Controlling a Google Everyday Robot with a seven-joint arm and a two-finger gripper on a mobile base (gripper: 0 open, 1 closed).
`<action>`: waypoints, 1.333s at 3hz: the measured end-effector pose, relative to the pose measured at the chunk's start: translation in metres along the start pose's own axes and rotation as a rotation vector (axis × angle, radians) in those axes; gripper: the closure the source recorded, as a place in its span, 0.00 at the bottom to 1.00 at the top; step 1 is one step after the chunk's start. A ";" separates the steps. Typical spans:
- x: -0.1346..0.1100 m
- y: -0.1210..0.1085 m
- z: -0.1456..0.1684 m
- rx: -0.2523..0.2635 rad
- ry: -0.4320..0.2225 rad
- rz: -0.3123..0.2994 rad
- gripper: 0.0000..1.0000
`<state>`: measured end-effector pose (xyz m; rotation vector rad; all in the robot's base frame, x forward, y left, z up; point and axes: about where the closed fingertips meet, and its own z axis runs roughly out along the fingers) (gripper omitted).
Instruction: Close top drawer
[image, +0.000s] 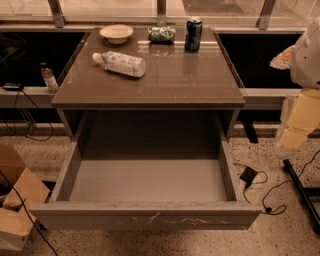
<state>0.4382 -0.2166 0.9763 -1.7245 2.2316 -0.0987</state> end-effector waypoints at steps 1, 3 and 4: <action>0.000 0.000 0.000 0.000 0.000 0.000 0.00; -0.008 0.029 0.028 0.008 -0.033 -0.126 0.50; -0.001 0.054 0.068 -0.059 -0.069 -0.101 0.73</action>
Offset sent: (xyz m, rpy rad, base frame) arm -0.0077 0.0153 -0.0165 -0.0152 -0.0673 0.1393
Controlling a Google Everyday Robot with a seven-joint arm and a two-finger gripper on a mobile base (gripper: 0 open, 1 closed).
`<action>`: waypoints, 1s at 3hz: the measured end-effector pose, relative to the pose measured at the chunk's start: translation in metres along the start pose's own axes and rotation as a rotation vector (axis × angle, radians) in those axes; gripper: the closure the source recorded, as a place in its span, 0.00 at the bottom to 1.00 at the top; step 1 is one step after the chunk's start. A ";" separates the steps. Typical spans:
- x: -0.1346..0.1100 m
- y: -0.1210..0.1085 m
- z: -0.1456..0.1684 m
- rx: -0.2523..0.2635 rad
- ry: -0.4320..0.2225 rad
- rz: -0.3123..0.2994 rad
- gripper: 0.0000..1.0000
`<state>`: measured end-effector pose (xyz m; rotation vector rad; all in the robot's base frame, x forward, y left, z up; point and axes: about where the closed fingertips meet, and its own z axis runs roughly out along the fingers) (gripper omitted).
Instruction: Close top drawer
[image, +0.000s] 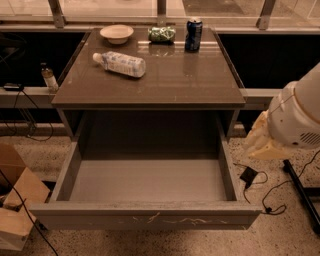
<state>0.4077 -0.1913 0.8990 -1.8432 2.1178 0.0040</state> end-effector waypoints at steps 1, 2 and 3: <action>0.002 0.019 0.053 -0.102 -0.039 0.029 0.96; 0.015 0.043 0.111 -0.214 -0.034 0.072 1.00; 0.034 0.064 0.143 -0.282 -0.012 0.115 1.00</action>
Offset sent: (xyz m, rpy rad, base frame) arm -0.0192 0.0243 -0.1664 0.0967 0.3120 -0.0051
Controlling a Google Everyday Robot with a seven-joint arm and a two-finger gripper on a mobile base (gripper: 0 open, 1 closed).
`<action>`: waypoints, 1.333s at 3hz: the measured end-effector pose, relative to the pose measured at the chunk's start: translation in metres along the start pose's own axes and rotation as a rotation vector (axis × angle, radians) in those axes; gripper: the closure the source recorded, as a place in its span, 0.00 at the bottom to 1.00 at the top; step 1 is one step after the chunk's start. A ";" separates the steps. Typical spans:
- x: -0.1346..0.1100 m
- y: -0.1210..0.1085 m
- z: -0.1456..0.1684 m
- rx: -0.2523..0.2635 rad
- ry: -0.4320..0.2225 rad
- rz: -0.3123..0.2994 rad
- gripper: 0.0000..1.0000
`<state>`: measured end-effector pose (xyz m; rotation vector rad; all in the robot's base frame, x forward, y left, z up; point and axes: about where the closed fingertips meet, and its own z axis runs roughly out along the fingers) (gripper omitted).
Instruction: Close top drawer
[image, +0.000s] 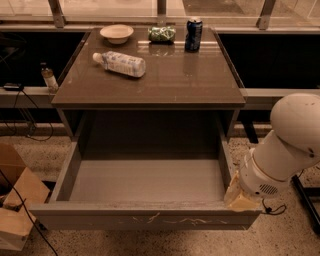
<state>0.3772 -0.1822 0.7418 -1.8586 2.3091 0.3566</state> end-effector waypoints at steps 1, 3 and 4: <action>0.001 0.001 0.002 -0.005 0.001 0.001 1.00; 0.014 0.011 0.041 -0.066 0.077 0.032 1.00; 0.028 0.012 0.066 -0.106 0.084 0.069 1.00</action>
Offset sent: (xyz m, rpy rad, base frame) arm -0.0122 0.0021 -0.0350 -0.1101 0.0721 0.0083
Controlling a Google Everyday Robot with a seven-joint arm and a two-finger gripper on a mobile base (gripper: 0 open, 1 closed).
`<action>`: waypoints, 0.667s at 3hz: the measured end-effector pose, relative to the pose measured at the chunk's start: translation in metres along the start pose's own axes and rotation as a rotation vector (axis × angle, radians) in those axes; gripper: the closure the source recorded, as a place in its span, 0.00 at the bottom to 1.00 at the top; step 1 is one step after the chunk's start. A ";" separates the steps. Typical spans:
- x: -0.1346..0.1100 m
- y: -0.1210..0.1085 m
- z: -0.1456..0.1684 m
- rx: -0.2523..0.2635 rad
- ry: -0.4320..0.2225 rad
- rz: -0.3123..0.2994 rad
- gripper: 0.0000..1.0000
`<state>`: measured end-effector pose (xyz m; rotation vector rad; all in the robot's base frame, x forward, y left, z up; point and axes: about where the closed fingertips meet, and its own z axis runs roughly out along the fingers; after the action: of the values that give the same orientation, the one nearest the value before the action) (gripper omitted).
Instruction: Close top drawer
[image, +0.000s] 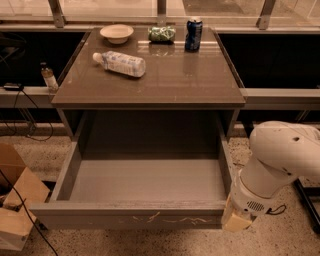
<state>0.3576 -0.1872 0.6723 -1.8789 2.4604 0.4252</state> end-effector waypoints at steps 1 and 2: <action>0.001 -0.004 0.006 -0.004 -0.009 0.004 1.00; -0.003 -0.017 0.012 -0.005 -0.033 -0.005 1.00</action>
Offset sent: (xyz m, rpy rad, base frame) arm 0.1536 0.0137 -0.0786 0.2449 -0.0608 0.0245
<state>0.3731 -0.1861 0.6577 -1.8636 2.4359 0.4586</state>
